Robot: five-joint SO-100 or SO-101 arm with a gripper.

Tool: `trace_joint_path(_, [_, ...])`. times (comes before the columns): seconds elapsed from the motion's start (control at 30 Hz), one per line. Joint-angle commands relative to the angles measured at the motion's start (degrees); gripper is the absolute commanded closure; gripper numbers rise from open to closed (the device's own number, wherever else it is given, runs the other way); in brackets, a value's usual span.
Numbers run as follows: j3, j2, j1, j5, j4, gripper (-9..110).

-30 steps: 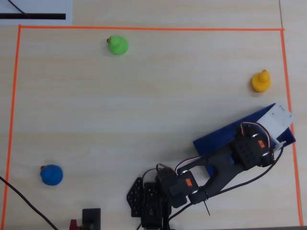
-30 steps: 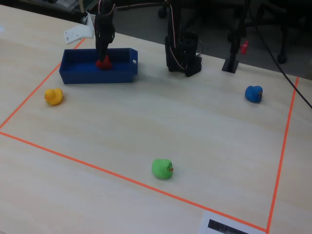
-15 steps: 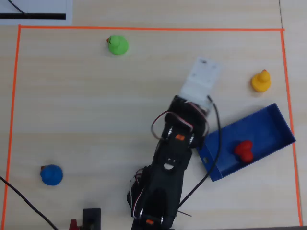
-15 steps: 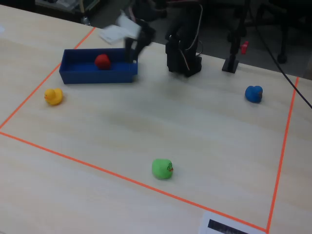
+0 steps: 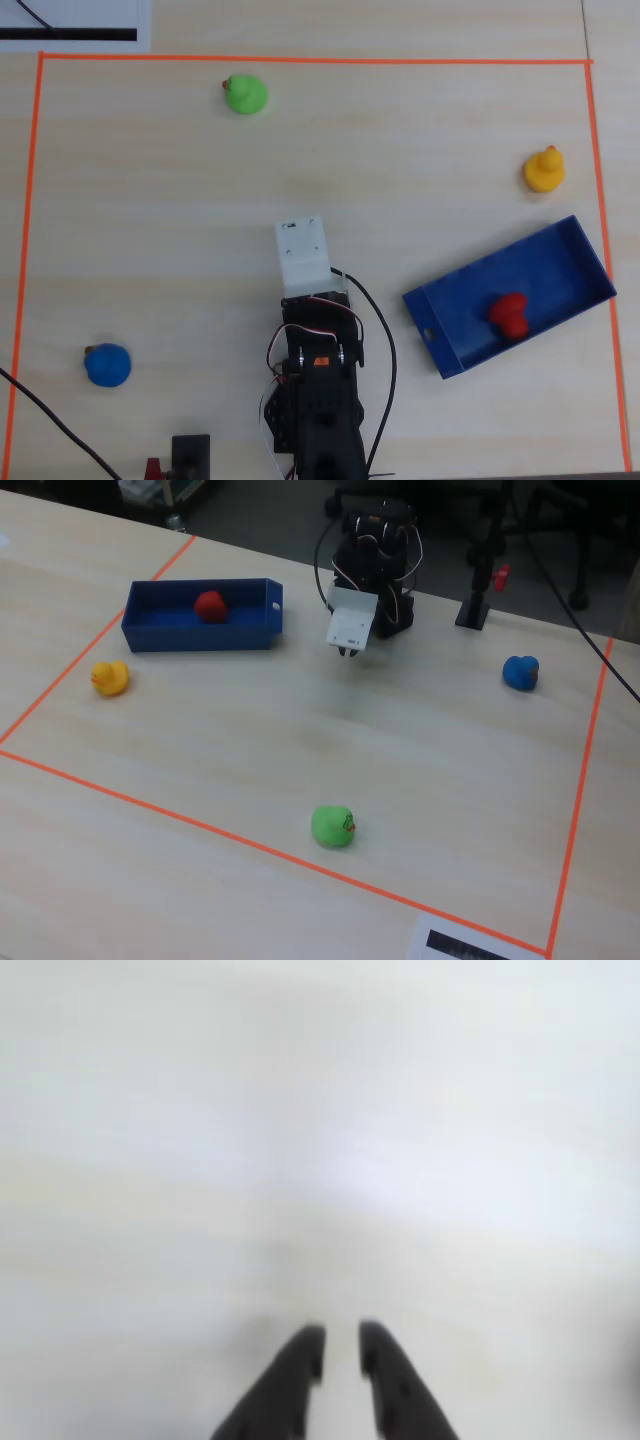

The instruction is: Grasp red duck and put it into box.

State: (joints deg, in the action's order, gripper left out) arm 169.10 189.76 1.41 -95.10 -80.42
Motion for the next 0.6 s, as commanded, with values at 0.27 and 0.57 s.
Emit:
trace_joint_path(0.27, [8.09, -0.09, -2.11, 1.58, 2.72, 101])
trace_joint_path(0.57, [8.35, 0.0, -2.55, 2.72, 2.81, 98])
